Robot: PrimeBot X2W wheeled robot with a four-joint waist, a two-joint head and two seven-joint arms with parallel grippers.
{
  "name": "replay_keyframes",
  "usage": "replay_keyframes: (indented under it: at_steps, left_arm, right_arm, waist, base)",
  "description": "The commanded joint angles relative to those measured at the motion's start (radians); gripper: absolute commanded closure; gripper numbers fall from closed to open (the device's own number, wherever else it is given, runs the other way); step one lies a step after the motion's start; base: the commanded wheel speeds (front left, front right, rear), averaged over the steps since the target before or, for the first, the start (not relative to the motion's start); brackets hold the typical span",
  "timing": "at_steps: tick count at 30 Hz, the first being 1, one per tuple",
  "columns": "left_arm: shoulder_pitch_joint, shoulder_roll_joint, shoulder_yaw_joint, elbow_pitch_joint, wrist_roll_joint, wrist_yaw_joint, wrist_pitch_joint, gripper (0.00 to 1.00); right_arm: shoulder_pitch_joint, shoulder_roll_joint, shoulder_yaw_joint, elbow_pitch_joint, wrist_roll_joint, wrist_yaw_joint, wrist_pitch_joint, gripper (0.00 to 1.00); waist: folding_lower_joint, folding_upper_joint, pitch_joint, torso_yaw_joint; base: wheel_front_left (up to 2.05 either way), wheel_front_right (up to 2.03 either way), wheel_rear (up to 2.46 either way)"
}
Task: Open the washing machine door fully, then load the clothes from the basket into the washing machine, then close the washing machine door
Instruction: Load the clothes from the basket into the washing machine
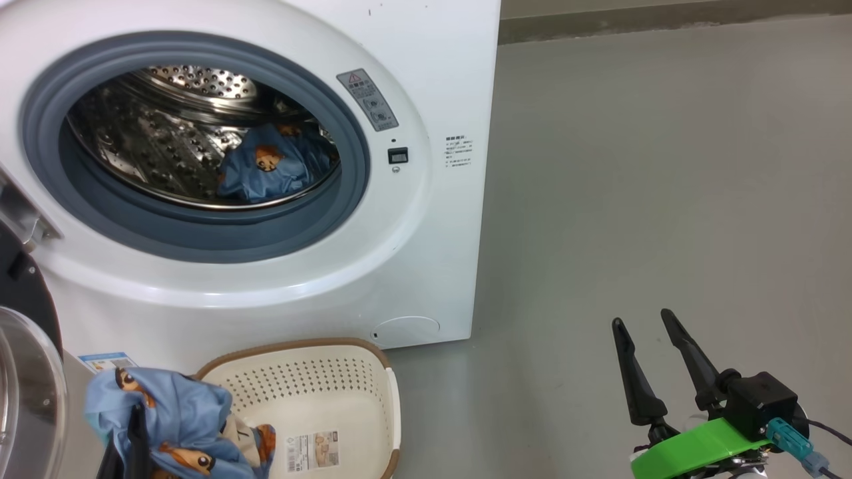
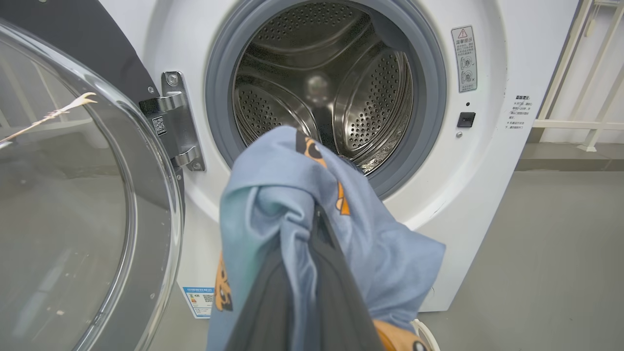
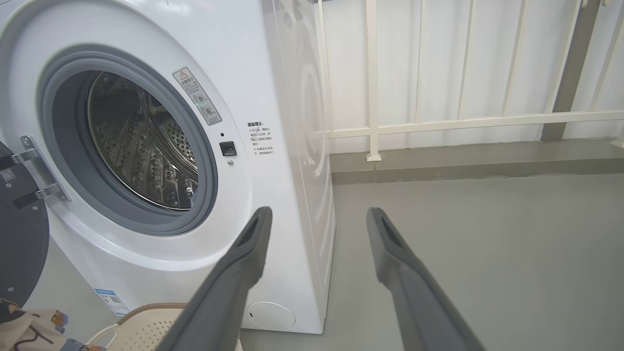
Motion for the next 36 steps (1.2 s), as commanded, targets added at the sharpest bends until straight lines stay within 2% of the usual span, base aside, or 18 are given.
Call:
replay_keyframes:
  at_steps: [1,7,17,25,36]
  left_arm:
    - [-0.012,0.007,0.035,-0.031,0.014,0.01,-0.012,1.0]
    - [-0.003,0.007,0.024,-0.037,0.007,0.02,-0.012,1.0]
    - [-0.073,0.007,-0.02,-0.036,-0.008,0.023,-0.012,1.0]
    - [-0.212,0.007,-0.025,-0.01,-0.009,0.011,-0.012,1.0]
    - [-0.448,0.022,0.033,0.038,0.0,-0.006,-0.012,1.0]
  right_arm:
    - [-0.001,-0.002,0.025,-0.025,-0.005,0.006,-0.005,0.0]
    - [0.003,-0.002,0.027,-0.027,-0.001,0.006,-0.005,0.0]
    - [-0.013,-0.002,0.029,-0.038,0.004,0.006,-0.005,0.0]
    - [-0.04,-0.002,0.033,-0.048,0.01,0.006,-0.005,0.0]
    - [-0.107,-0.002,0.062,-0.065,0.022,0.006,-0.005,0.0]
  waist:
    - [0.0,0.0,-0.003,0.001]
    - [0.0,0.0,-0.003,0.001]
    - [0.0,0.0,0.049,-0.007]
    - [0.0,0.0,0.132,-0.032]
    - [0.0,0.0,0.282,-0.101]
  base:
    - [0.0,0.0,0.0]
    - [0.0,0.0,0.0]
    - [0.0,0.0,0.0]
    - [0.0,0.0,0.0]
    - [0.0,0.0,0.0]
